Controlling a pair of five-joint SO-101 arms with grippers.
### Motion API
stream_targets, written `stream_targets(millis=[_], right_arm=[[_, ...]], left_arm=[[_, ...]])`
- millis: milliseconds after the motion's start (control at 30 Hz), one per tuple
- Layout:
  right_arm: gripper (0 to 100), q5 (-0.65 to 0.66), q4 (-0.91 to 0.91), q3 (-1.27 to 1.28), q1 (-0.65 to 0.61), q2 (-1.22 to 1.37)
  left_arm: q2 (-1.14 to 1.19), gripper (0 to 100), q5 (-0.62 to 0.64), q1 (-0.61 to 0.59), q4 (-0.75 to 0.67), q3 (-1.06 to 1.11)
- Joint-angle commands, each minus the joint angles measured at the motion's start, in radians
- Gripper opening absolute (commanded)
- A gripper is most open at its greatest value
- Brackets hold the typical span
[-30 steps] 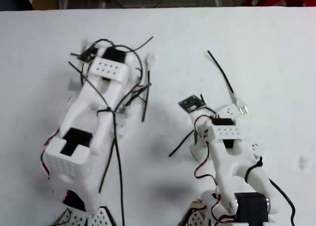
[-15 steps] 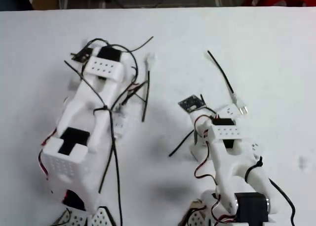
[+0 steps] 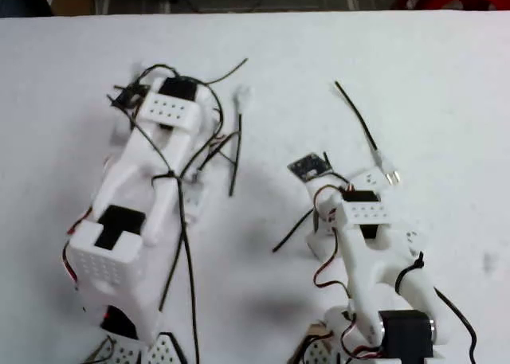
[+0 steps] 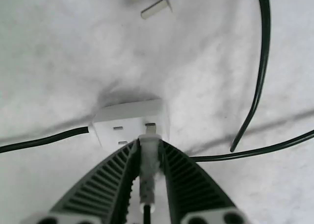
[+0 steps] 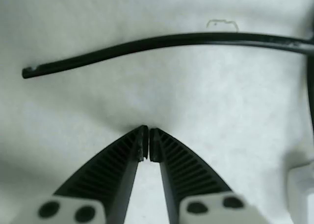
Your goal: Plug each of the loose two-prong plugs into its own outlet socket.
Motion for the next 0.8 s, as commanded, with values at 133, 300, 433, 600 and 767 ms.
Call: stream_targets(millis=[133,300,433,600,767], right_arm=[[2.0,0.003,0.001,0.000,0.004,-0.012],[2.0,0.003,0.001,0.000,0.004,-0.012],[2.0,0.003,0.001,0.000,0.004,-0.012],[2.0,0.003,0.001,0.000,0.004,-0.012],[2.0,0.003,0.001,0.000,0.004,-0.012]], left_arm=[[0.024,2,0.006,-0.013,-0.015,-0.005],[0.150,2,0.006,-0.022,-0.025,-0.038],[0.231,2,0.003,-0.064,-0.003,-0.101],[0.286,2,0.000,-0.068,0.089,-0.181],[0.294,7,-0.112,-0.064,0.186,-0.282]])
